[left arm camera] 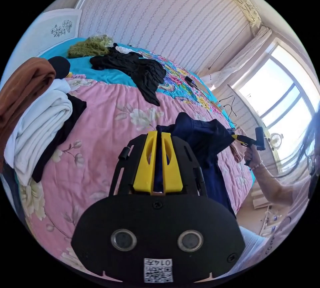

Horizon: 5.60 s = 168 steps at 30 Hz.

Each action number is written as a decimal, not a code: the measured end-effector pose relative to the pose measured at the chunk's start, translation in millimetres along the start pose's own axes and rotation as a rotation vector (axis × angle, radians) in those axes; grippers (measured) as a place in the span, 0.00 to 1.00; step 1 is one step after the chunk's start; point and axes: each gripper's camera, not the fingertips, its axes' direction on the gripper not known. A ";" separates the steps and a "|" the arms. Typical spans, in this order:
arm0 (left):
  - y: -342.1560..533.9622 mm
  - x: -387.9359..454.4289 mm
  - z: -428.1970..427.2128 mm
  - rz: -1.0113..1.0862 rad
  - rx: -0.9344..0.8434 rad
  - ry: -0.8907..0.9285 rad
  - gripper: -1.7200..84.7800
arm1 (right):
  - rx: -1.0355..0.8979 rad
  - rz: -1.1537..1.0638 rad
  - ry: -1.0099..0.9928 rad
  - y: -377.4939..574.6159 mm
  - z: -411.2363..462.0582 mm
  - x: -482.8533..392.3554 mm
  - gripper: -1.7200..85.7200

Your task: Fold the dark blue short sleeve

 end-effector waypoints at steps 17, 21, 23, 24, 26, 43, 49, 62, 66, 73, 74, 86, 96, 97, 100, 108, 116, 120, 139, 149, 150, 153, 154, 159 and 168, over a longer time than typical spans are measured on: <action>239.1 4.2 -109.3 -0.121 -0.134 0.096 0.01 | -0.160 0.085 -0.082 245.8 -36.5 -44.2 0.03; 264.0 7.5 -125.4 -0.126 -0.185 0.089 0.01 | -0.161 0.033 -0.007 270.8 -47.8 -79.2 0.03; 280.3 15.0 -136.9 -0.083 -0.183 0.084 0.01 | -0.173 0.013 0.042 282.4 -50.3 -95.2 0.03; 284.9 15.8 -138.8 -0.086 -0.197 0.085 0.01 | -0.177 0.004 0.074 290.6 -51.9 -106.1 0.03; 306.9 19.3 -148.4 -0.100 -0.191 0.063 0.01 | -0.198 0.023 0.080 302.0 -53.1 -119.0 0.03; 389.5 38.0 -189.2 -0.223 -0.131 0.264 0.01 | -0.138 0.012 0.158 347.2 -121.7 -230.7 0.02; 420.3 56.3 -159.5 -0.196 -0.289 0.098 0.01 | -0.286 0.027 0.183 350.1 -99.8 -246.8 0.02; 411.6 228.2 -124.1 0.350 -0.248 -0.121 0.01 | -0.224 -0.204 0.325 293.2 -90.1 -380.6 0.02; 438.9 306.0 -67.9 0.536 -0.275 -0.052 0.01 | -0.256 -0.353 0.363 238.4 -16.3 -446.7 0.02; 490.5 336.0 2.5 0.576 -0.273 -0.143 0.01 | -0.415 -0.400 0.594 196.2 123.6 -475.1 0.01; 492.1 339.2 1.9 0.571 -0.286 -0.137 0.01 | -0.387 -0.405 0.600 198.0 121.9 -477.5 0.01; 513.0 365.5 27.2 0.563 -0.356 -0.129 0.01 | -0.393 -0.297 0.513 198.5 105.0 -465.3 0.01; 485.7 377.0 -0.7 0.534 -0.240 -0.097 0.02 | 0.076 -0.040 0.327 369.4 -116.5 -390.5 0.03; 475.9 376.0 -3.1 0.508 -0.209 -0.097 0.02 | 0.130 0.020 0.332 398.0 -138.7 -376.2 0.05; 449.0 374.6 -4.0 0.473 -0.141 -0.070 0.05 | 0.169 0.111 0.379 444.5 -166.9 -343.6 0.12; 364.0 395.9 36.8 0.484 -0.135 -0.059 0.11 | 0.104 0.135 0.243 470.7 -163.7 -291.2 0.17; 268.6 438.5 139.7 0.480 -0.266 -0.055 0.11 | 0.047 0.134 0.071 479.3 -159.7 -250.7 0.05; 246.6 449.2 190.6 0.477 -0.408 -0.106 0.10 | 0.045 0.115 0.034 476.3 -158.1 -241.3 0.04; 195.3 340.9 64.0 0.429 -0.246 -0.108 0.02 | 0.035 -0.183 -0.302 385.8 -120.1 -316.9 0.03; 237.2 138.1 -89.8 0.017 -0.026 -0.379 0.04 | -0.346 -0.393 -0.322 266.3 74.0 -489.1 0.04; 243.9 131.5 -95.9 0.005 -0.028 -0.373 0.04 | -0.423 -0.409 -0.308 265.6 97.4 -502.3 0.04; 279.9 114.7 -120.3 -0.012 -0.069 -0.365 0.05 | -0.490 -0.440 -0.330 267.7 119.2 -524.6 0.04; 295.9 113.9 -129.4 -0.008 -0.078 -0.357 0.05 | -0.495 -0.444 -0.353 265.2 119.6 -530.5 0.04; 348.8 135.4 -149.1 0.125 -0.197 -0.219 0.06 | -0.480 -0.475 -0.307 228.8 110.6 -547.7 0.05; 374.6 134.1 -124.3 0.214 -0.391 -0.180 0.09 | -0.403 -0.578 0.041 112.2 130.6 -606.3 0.07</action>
